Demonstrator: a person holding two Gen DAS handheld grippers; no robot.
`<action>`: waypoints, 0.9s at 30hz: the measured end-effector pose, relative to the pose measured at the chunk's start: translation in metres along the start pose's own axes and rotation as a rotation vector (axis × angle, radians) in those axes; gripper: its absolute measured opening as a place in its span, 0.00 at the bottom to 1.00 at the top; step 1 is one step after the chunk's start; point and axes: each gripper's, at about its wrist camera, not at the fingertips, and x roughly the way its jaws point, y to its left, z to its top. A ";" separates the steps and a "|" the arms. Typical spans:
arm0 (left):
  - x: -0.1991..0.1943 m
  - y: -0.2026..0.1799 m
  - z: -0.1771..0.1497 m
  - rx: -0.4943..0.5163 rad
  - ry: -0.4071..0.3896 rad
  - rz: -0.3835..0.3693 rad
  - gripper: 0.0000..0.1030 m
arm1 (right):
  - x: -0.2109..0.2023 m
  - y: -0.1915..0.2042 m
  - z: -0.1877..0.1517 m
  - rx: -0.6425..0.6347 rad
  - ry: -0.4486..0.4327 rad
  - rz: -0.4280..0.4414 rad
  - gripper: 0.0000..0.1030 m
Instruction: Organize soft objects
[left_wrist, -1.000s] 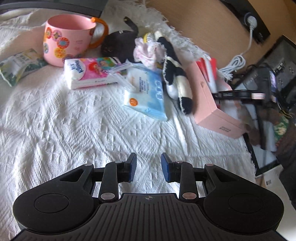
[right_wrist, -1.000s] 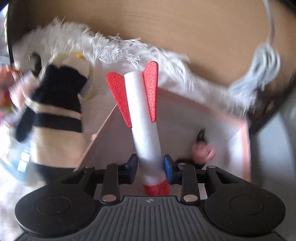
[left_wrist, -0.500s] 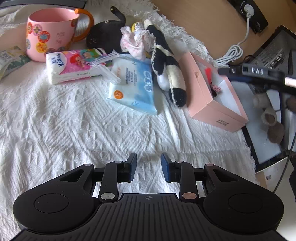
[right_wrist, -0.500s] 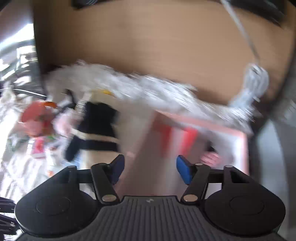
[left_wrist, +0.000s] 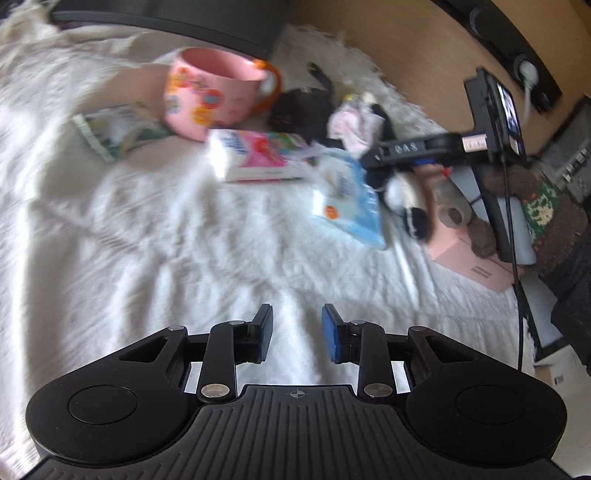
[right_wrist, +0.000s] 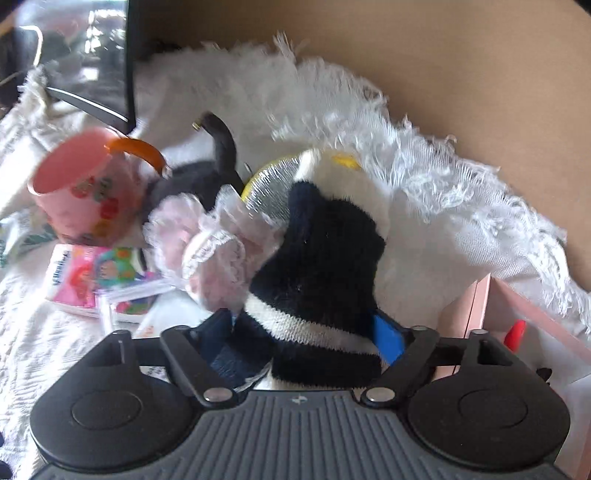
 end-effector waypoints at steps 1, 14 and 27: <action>-0.003 0.005 -0.001 -0.012 -0.003 0.008 0.31 | 0.006 0.001 0.001 0.003 0.014 -0.015 0.80; 0.017 -0.007 0.007 0.026 0.020 -0.047 0.31 | -0.088 -0.006 -0.039 0.198 -0.054 0.171 0.25; 0.039 -0.022 0.028 0.139 0.023 -0.071 0.31 | -0.143 -0.029 -0.155 0.614 -0.021 0.440 0.26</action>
